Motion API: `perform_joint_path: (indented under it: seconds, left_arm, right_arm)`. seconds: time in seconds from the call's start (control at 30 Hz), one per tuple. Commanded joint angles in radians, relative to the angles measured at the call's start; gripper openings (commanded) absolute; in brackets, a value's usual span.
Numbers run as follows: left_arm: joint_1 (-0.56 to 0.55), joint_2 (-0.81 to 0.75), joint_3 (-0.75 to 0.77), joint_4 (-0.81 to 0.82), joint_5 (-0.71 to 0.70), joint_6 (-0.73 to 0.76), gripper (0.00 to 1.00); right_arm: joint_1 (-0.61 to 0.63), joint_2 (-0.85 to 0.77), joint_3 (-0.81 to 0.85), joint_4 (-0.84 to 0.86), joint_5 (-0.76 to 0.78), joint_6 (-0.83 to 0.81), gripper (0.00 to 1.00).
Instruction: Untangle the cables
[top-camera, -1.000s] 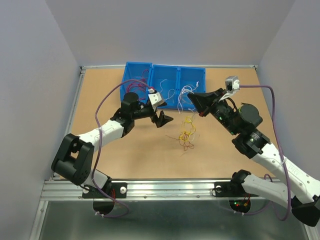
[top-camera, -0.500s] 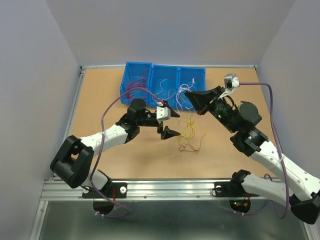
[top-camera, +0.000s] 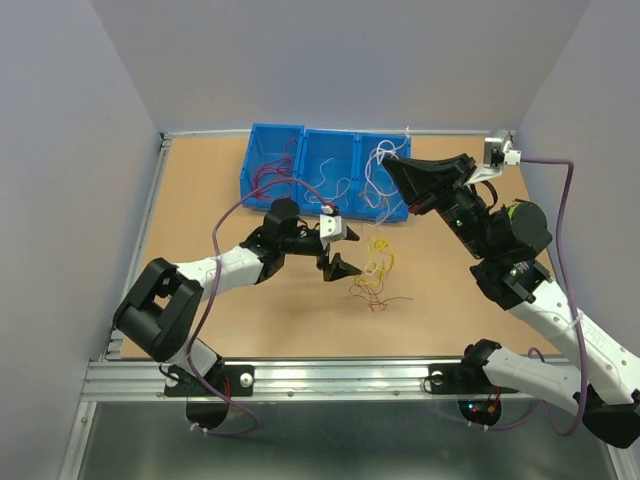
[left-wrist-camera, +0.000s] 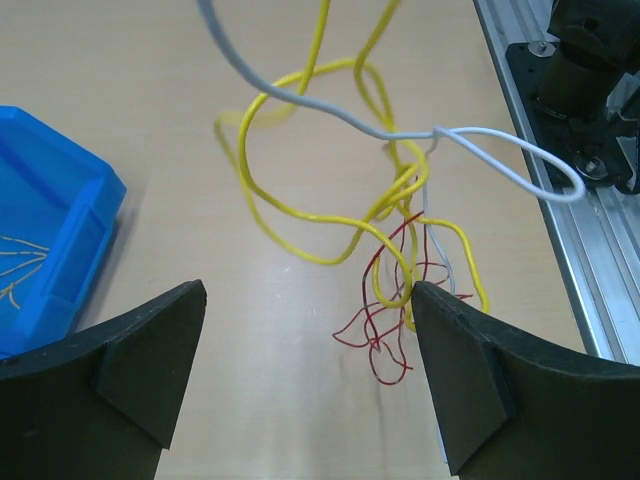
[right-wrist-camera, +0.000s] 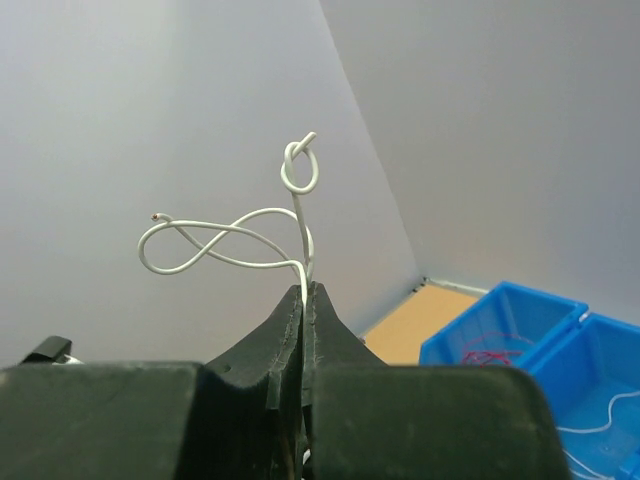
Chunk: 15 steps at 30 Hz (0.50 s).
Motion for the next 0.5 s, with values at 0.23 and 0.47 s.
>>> perform_joint_path:
  seconds: [0.23,0.47]
  left_arm:
    - [-0.024,0.022,0.062,0.025,0.023,-0.019,0.95]
    - [-0.029,0.014,0.058,0.027,-0.017,-0.008,0.95]
  right_arm:
    - [0.006,0.025,0.078,0.145,0.014,0.04,0.01]
    - [0.006,0.063,0.129,0.18,0.05,0.035,0.01]
